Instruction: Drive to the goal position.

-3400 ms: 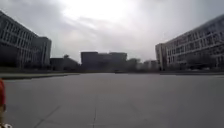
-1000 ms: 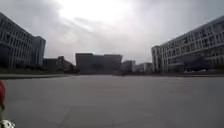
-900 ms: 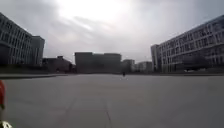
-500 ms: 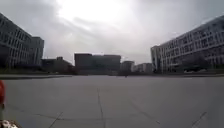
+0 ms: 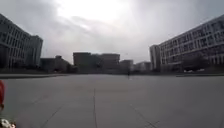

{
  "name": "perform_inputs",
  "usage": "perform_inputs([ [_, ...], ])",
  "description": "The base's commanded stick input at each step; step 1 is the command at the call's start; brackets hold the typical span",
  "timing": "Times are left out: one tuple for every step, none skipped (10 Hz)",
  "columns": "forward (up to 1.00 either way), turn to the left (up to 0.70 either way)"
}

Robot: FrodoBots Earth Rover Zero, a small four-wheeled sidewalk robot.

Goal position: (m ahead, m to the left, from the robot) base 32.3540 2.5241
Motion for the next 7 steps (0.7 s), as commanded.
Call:
perform_inputs([
  [1.0, 0.22],
  [1.0, 0.04],
  [1.0, 0.03],
  [1.0, 0.01],
  [1.0, 0.0],
  [1.0, 0.0],
  [1.0, 0.0],
])
